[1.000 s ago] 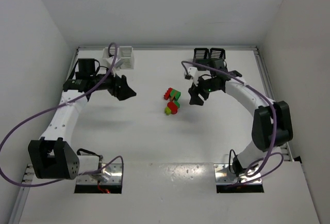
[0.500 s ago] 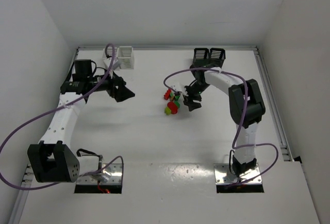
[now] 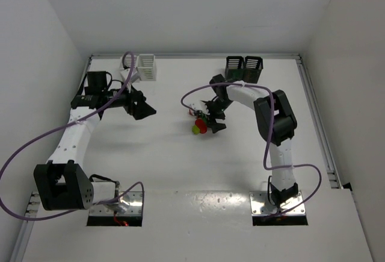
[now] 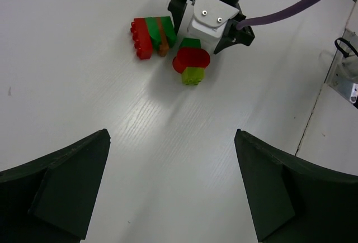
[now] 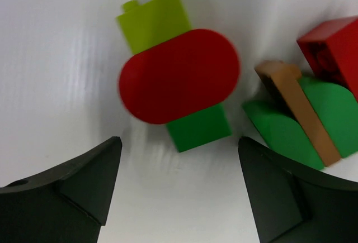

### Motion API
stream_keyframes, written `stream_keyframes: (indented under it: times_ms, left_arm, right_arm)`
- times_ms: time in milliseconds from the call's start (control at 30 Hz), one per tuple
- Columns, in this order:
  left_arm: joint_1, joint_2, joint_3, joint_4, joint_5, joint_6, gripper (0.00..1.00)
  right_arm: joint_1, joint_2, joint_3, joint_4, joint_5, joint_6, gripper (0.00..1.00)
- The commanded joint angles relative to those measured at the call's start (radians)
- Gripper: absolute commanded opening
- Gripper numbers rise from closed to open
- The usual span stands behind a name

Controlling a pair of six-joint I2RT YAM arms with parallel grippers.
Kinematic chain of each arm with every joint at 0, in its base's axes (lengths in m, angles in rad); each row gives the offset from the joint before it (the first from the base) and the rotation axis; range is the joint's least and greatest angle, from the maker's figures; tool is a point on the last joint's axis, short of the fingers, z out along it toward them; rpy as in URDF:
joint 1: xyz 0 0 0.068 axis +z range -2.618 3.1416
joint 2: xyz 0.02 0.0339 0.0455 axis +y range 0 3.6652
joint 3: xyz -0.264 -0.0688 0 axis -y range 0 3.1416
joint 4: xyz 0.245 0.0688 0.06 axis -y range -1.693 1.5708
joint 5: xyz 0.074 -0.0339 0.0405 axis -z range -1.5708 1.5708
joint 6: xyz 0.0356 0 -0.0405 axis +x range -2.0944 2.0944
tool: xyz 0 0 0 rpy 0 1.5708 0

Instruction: Sort the legos into containers by color

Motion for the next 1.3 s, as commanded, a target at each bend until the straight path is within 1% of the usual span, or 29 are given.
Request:
stream_keyframes:
  times_ms: [0,100,233,300,433,467,567,600,700,733,767,867,900,933,1000,1067,1100,1133,1167,1233,1267]
  left_arm:
    - [0.010,-0.004,-0.007,0.029,0.042,0.027,1.00]
    - [0.010,-0.004,-0.008,0.029,0.042,0.037,1.00]
    - [0.010,0.005,-0.017,0.029,0.042,0.037,1.00]
    - [0.020,0.005,-0.017,0.029,0.042,0.037,1.00]
    - [0.020,0.005,-0.026,0.038,0.042,0.037,1.00]
    - [0.020,0.005,-0.026,0.038,0.051,0.037,1.00]
    - [0.020,0.005,-0.026,0.038,0.051,0.037,1.00]
    - [0.020,0.005,-0.035,0.038,0.051,0.037,1.00]
    - [0.020,0.005,-0.035,0.047,0.051,0.037,1.00]
    - [0.020,0.005,-0.035,0.047,0.051,0.037,1.00]
    - [0.020,0.005,-0.046,0.047,0.060,0.037,1.00]
    - [0.020,0.005,-0.070,0.047,0.060,0.037,0.97]
    - [0.020,0.005,-0.095,0.047,0.060,0.037,0.96]
    - [0.020,0.005,-0.107,0.047,0.060,0.037,0.96]
    - [-0.003,0.005,-0.136,0.064,0.050,0.005,0.93]
    - [-0.037,0.005,-0.201,0.089,0.039,-0.072,0.91]
    - [-0.037,0.005,-0.228,0.145,0.039,-0.110,0.91]
    - [-0.046,0.005,-0.259,0.179,0.039,-0.156,0.91]
    - [-0.060,0.005,-0.314,0.217,0.039,-0.258,0.91]
    - [-0.083,0.005,-0.354,0.326,0.039,-0.353,0.88]
    - [-0.118,0.019,-0.354,0.348,0.030,-0.383,0.88]
  right_arm:
    - [0.017,0.011,0.050,0.061,-0.005,0.021,0.87]
    - [0.027,0.020,0.060,0.093,0.004,0.021,0.88]
    - [0.036,0.030,0.086,0.076,-0.006,0.021,0.88]
    - [0.047,0.030,0.086,0.066,-0.022,0.021,0.86]
    - [0.056,-0.029,0.009,0.098,-0.032,0.021,0.80]
    - [0.066,-0.029,0.009,0.098,-0.032,0.021,0.76]
    - [0.076,-0.038,-0.003,0.089,-0.022,0.001,0.67]
    - [0.076,-0.038,-0.014,0.089,-0.022,0.001,0.61]
    - [0.076,-0.038,-0.014,0.079,-0.011,-0.008,0.50]
    - [0.076,-0.038,-0.025,0.079,-0.011,-0.008,0.48]
    - [0.076,-0.049,-0.025,0.079,-0.011,-0.008,0.43]
    - [0.076,-0.073,-0.049,0.070,-0.011,-0.008,0.31]
    - [0.076,-0.084,-0.077,0.087,-0.011,0.010,0.23]
    - [0.076,-0.099,-0.077,0.105,-0.011,0.028,0.19]
    - [0.076,-0.165,-0.146,0.157,-0.011,0.087,0.12]
    - [0.076,-0.225,-0.224,0.217,-0.026,0.160,0.09]
    - [0.076,-0.258,-0.252,0.245,-0.045,0.199,0.08]
    - [0.076,-0.330,-0.297,0.274,-0.057,0.292,0.06]
    - [0.085,-0.364,-0.316,0.323,-0.066,0.341,0.06]
    - [0.094,-0.447,-0.338,0.368,-0.078,0.462,0.05]
    - [0.106,-0.469,-0.338,0.395,-0.078,0.577,0.03]
